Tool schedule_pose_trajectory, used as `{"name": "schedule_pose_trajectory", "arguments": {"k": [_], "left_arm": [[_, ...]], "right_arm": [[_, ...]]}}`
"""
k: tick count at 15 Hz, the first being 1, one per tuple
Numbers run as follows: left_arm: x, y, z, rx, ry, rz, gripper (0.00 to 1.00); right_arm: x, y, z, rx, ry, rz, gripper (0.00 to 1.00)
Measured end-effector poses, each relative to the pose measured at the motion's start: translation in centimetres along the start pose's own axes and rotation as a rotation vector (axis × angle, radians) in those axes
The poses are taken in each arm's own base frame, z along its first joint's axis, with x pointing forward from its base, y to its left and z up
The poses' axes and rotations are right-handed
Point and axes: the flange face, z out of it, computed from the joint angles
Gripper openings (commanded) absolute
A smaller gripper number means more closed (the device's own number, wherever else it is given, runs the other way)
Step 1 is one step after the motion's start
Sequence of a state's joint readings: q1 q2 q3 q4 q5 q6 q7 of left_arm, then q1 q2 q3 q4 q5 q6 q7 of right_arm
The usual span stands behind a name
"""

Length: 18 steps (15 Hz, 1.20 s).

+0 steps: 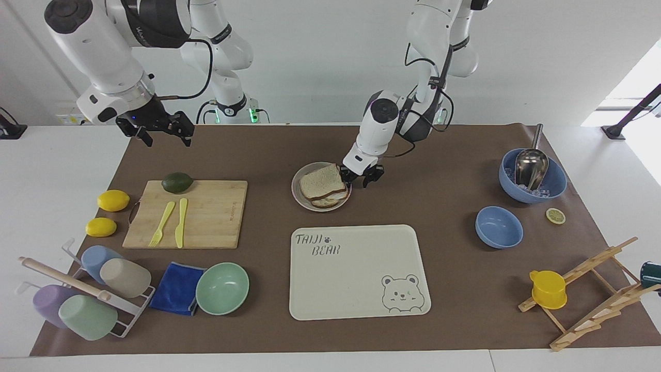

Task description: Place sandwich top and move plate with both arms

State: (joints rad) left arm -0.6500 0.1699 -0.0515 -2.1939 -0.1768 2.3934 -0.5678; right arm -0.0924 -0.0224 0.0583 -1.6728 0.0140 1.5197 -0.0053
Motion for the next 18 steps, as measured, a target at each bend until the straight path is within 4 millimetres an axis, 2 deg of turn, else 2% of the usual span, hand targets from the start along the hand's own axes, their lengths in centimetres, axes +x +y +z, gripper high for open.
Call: {"name": "schedule_pose_trajectory", "arguments": {"k": [5, 9, 12, 18], "left_arm": [[-0.4, 0.6, 0.1, -0.005, 0.000, 0.009, 0.25], [-0.9, 1.1, 0.3, -0.005, -0.002, 0.022, 0.17], [-1.0, 1.3, 0.4, -0.007, 0.001, 0.025, 0.00], [-0.9, 1.4, 0.0, -0.018, 0.009, 0.023, 0.00]], "right_arm": [[0.0, 0.0, 0.0, 0.000, 0.001, -0.005, 1.00], [0.0, -0.2, 0.0, -0.001, 0.001, -0.008, 1.00], [0.0, -0.7, 0.0, -0.002, 0.001, -0.016, 1.00], [0.0, -0.6, 0.0, -0.001, 0.001, -0.015, 1.00]]}}
